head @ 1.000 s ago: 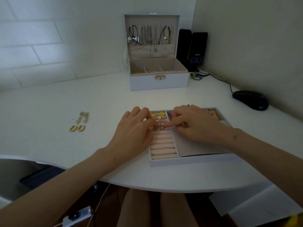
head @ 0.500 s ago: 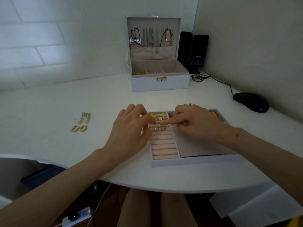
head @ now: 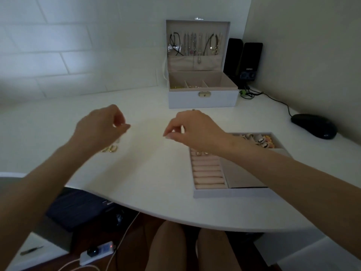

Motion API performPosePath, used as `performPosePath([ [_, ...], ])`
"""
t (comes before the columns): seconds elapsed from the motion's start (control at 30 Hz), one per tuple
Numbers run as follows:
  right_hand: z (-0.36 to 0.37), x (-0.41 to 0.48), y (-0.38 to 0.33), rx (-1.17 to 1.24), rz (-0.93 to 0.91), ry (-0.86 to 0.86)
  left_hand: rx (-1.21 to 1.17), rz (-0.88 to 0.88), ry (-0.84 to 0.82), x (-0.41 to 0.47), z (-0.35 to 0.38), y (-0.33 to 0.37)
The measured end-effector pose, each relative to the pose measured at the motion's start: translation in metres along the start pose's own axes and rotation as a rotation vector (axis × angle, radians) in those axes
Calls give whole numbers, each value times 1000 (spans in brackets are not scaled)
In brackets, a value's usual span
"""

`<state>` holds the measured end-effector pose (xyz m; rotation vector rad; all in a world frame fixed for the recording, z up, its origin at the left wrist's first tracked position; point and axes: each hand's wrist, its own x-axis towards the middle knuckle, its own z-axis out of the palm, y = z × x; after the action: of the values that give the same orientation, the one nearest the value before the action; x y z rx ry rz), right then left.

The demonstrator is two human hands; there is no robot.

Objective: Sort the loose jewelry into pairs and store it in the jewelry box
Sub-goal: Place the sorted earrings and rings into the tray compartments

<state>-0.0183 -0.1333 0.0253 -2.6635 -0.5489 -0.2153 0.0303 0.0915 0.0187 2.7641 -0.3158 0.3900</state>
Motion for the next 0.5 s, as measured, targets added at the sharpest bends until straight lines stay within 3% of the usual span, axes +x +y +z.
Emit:
performPosePath([
  [0.1,21,42,-21,84,45,-28,9,-119,-148,23,-1,-34],
  [0.23,52,91,-39,146,136,-107,-154,-159,-251,33,6,-44],
  [0.5,87,135,-45,131,227,-131,-196,-178,-280,44,20,-50],
])
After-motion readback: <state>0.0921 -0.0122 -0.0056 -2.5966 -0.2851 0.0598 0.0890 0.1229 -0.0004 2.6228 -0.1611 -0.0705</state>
